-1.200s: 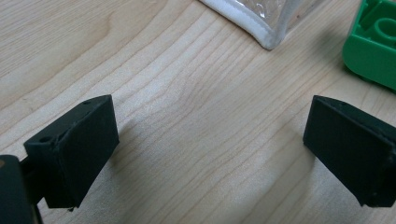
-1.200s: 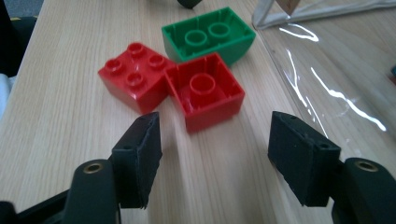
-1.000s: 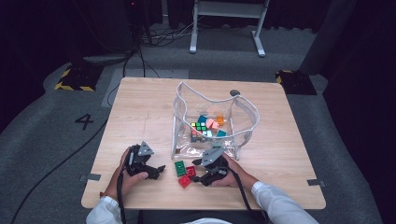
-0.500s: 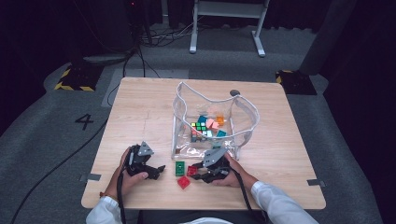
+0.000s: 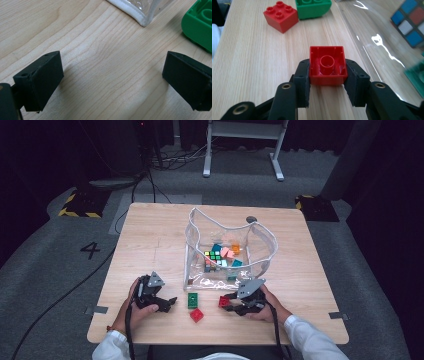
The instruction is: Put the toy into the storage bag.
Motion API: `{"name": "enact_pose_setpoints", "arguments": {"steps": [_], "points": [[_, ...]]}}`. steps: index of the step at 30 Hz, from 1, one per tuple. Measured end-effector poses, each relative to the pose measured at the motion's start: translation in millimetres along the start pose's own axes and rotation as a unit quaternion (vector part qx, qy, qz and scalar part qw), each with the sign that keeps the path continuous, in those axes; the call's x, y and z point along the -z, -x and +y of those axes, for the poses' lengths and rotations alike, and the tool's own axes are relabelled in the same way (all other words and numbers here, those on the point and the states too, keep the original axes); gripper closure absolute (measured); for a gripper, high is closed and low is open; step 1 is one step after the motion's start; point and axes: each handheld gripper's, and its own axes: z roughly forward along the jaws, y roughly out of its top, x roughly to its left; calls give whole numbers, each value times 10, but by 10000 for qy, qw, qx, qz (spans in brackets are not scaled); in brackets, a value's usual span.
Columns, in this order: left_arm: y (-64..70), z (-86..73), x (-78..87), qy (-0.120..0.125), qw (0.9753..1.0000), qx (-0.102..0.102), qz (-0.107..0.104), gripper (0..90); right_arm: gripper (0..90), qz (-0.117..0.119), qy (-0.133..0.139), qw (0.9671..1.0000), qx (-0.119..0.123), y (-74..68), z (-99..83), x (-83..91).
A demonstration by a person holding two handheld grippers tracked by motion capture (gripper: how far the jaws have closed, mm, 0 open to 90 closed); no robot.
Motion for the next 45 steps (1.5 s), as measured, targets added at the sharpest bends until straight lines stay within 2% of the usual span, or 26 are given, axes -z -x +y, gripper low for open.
{"name": "enact_pose_setpoints", "arguments": {"steps": [1, 2, 3, 4, 7, 11, 13, 18, 19, 20, 23, 28, 32, 36, 40, 45], "points": [[1, 0, -1, 4, 10000, -4, 8, 35, 590, -28, -18, 10000, -41, -3, -21, 32], [1, 0, 0, 1, 10000, 1, 4, 36, 591, -14, 37, 10000, 60, 10, -39, 57], [2, -1, -1, 6, 10000, -1, 10, 36, 590, -20, -44, 10000, -66, -9, -55, 90], [1, 0, 0, 1, 10000, 0, 2, 36, 591, -53, -44, 9999, -87, -16, -78, 129], [0, 0, -1, 3, 10000, -4, 4, 35, 590, -121, -22, 9999, -19, -21, -135, 211], [1, -1, -1, 6, 10000, -4, 7, 36, 590, -223, -50, 9997, -66, -9, -222, 321], [3, -1, 0, 4, 10000, 17, 4, 36, 591, -284, -10, 9996, 8, 21, -275, 383], [0, 0, -2, 8, 10000, -7, 6, 35, 590, -493, -33, 9987, -136, 58, -392, 548], [2, -1, 0, 4, 10000, 17, 4, 35, 590, -531, -35, 9983, -235, 63, -413, 584], [1, 0, 0, 2, 10000, 2, 2, 35, 590, -613, -41, 9980, -156, 95, -446, 631], [0, 0, 0, 1, 10000, 0, 0, 35, 590, -715, -23, 9968, -357, 108, -499, 724], [1, 0, 0, 1, 10000, 1, 1, 35, 591, -989, 23, 9932, -608, 206, -599, 894], [3, -1, -1, 7, 10000, 17, 12, 36, 590, -1161, 67, 9908, -695, 300, -633, 1018], [0, 0, 0, 1, 10000, 1, 1, 35, 591, -1352, 159, 9868, -881, 405, -645, 1136], [0, 0, -1, 7, 10000, -2, 2, 35, 591, -1566, 257, 9829, -939, 544, -633, 1290], [0, 0, 0, 0, 10000, 1, -1, 35, 591, -1823, 402, 9778, -951, 759, -531, 1509]]}}
